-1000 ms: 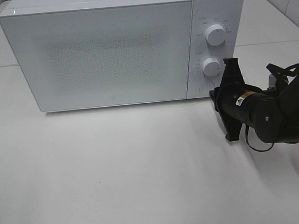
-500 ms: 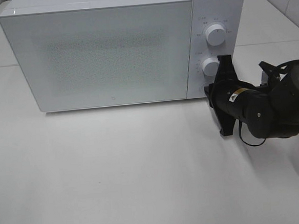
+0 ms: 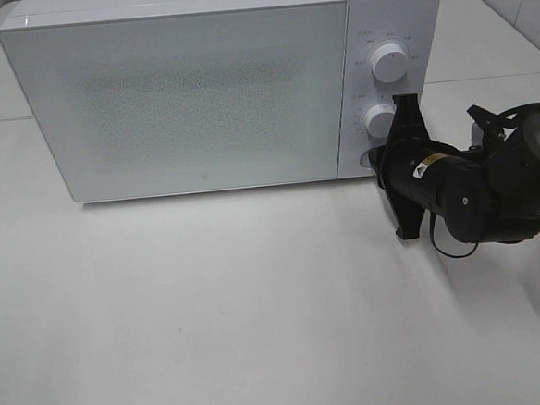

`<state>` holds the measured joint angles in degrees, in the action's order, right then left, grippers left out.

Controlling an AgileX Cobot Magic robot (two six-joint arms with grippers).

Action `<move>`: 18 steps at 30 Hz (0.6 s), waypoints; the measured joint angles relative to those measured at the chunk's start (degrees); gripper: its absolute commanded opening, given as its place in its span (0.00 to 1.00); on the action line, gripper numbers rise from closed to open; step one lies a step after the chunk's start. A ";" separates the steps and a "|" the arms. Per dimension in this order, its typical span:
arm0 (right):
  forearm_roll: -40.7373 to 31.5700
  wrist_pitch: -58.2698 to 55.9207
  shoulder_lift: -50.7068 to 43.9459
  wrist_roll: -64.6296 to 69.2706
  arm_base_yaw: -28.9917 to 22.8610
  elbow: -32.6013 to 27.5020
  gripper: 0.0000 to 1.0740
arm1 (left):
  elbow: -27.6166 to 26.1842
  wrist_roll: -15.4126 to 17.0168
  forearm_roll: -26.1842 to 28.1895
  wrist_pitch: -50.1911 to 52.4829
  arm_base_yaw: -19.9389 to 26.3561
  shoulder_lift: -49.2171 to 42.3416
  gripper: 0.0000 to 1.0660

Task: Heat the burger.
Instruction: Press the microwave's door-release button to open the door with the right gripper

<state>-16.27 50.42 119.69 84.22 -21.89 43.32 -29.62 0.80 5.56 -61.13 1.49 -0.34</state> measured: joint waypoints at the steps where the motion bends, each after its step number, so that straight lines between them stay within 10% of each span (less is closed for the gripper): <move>1: -0.34 0.11 0.00 -1.03 0.00 0.00 0.00 | 0.00 0.00 0.00 0.00 0.00 0.00 0.94; 18: -3.15 2.98 1.03 -3.95 -0.69 0.57 0.00 | 0.00 0.00 0.00 0.00 0.00 0.00 0.94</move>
<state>-19.42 53.40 120.72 80.27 -22.57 43.89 -29.62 0.80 5.56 -61.13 1.49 -0.34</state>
